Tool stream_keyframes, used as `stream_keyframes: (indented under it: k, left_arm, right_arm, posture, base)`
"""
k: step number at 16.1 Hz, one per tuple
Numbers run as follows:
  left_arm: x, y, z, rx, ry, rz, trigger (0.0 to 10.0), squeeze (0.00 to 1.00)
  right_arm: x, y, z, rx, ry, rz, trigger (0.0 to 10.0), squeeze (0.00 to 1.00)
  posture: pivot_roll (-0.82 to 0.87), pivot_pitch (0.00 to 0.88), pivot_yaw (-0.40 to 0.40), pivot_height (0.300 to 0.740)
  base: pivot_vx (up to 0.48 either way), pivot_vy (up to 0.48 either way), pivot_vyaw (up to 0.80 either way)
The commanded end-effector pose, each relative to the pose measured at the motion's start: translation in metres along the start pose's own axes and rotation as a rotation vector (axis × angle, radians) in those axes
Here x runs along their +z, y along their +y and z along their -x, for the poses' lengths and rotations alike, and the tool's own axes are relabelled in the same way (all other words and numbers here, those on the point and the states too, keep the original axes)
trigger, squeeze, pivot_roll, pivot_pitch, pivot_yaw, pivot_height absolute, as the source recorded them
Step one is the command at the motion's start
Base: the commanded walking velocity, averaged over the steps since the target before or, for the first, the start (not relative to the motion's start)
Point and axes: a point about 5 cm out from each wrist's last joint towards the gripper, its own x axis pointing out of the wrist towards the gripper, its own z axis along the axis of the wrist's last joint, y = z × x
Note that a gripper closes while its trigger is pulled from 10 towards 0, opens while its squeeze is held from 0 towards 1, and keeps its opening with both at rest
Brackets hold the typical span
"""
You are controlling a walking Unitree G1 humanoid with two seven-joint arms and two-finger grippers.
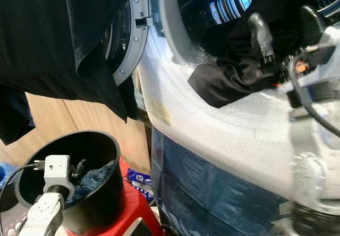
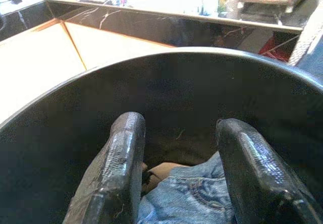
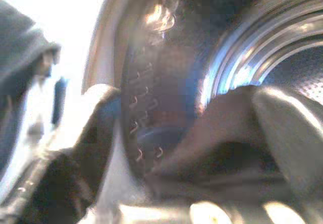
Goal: Clothes washing
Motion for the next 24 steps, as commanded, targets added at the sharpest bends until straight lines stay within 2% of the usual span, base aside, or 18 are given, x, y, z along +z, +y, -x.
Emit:
stream_keyframes:
  k: [1,2,3,4,8,10,13,16,17,18,19,20,24]
  left_arm:
    - [-0.001,0.004,0.000,0.001,0.001,-0.016,10.0,0.00]
    - [-0.001,0.005,-0.002,0.001,-0.001,-0.013,10.0,0.00]
    - [-0.001,0.005,-0.002,0.002,-0.001,-0.013,10.0,0.00]
    - [0.000,0.005,-0.003,-0.001,-0.002,-0.017,10.0,0.00]
    - [0.004,0.011,-0.006,0.026,-0.015,-0.017,10.0,0.00]
    - [0.003,0.010,-0.006,0.020,-0.014,-0.020,10.0,0.00]
    - [0.003,0.008,-0.006,0.012,-0.013,-0.018,10.0,0.00]
    - [0.003,0.008,-0.007,0.007,-0.014,-0.018,10.0,0.00]
    - [0.003,0.008,-0.007,0.005,-0.014,-0.017,10.0,0.00]
    - [0.005,0.005,-0.010,-0.003,-0.017,-0.013,10.0,0.00]
    - [0.006,0.004,-0.011,-0.005,-0.018,-0.013,10.0,0.00]
    - [0.006,0.001,-0.012,-0.008,-0.020,-0.007,10.0,0.00]
    - [0.006,0.000,-0.012,-0.006,-0.021,-0.001,10.0,0.00]
  right_arm:
    - [0.008,-0.001,-0.002,-0.032,-0.022,0.010,10.0,0.00]
    - [0.001,0.009,0.001,-0.286,-0.056,-0.029,10.0,0.00]
    - [-0.004,0.012,0.005,-0.305,-0.042,-0.023,10.0,0.00]
    - [-0.023,0.017,0.014,-0.329,0.057,0.042,10.0,0.00]
    - [-0.061,0.044,0.039,-0.433,0.224,0.065,10.0,0.00]
    - [-0.068,0.057,0.044,-0.447,0.243,0.036,10.0,0.00]
    - [-0.078,0.065,0.051,-0.465,0.296,0.009,10.0,0.00]
    - [-0.076,0.068,0.052,-0.490,0.274,0.012,10.0,0.00]
    - [-0.074,0.068,0.051,-0.480,0.247,0.038,10.0,1.00]
    - [-0.066,0.071,0.046,-0.433,0.172,0.112,10.0,1.00]
    - [-0.066,0.072,0.045,-0.424,0.164,0.118,10.0,1.00]
    - [-0.060,0.086,0.040,-0.314,0.119,0.150,10.0,1.00]
    - [-0.062,0.101,0.041,-0.212,0.095,0.184,10.0,1.00]
  posture:
    - [-0.01,0.000,0.076,0.740]
    - [-0.01,0.000,0.074,0.740]
    - [-0.01,0.000,0.077,0.740]
    - [0.00,0.000,0.079,0.740]
    - [0.03,0.000,0.072,0.740]
    - [0.02,0.000,0.078,0.740]
    - [0.03,0.000,0.082,0.740]
    - [0.02,0.000,0.089,0.740]
    - [0.01,0.000,0.089,0.740]
    - [0.01,0.000,0.094,0.740]
    - [0.01,0.000,0.095,0.740]
    - [0.01,0.000,0.090,0.740]
    - [0.02,0.000,0.083,0.740]
  base:
    - [0.000,0.000,0.00]
    - [0.000,0.000,0.00]
    - [0.000,0.000,0.00]
    - [0.000,0.000,0.00]
    - [0.000,0.000,0.00]
    - [0.000,0.000,0.00]
    - [0.000,0.000,0.00]
    - [0.000,0.000,0.00]
    - [0.000,0.000,0.00]
    - [0.000,0.000,0.00]
    - [0.000,0.000,0.00]
    - [0.000,0.000,0.00]
    - [0.000,0.000,0.00]
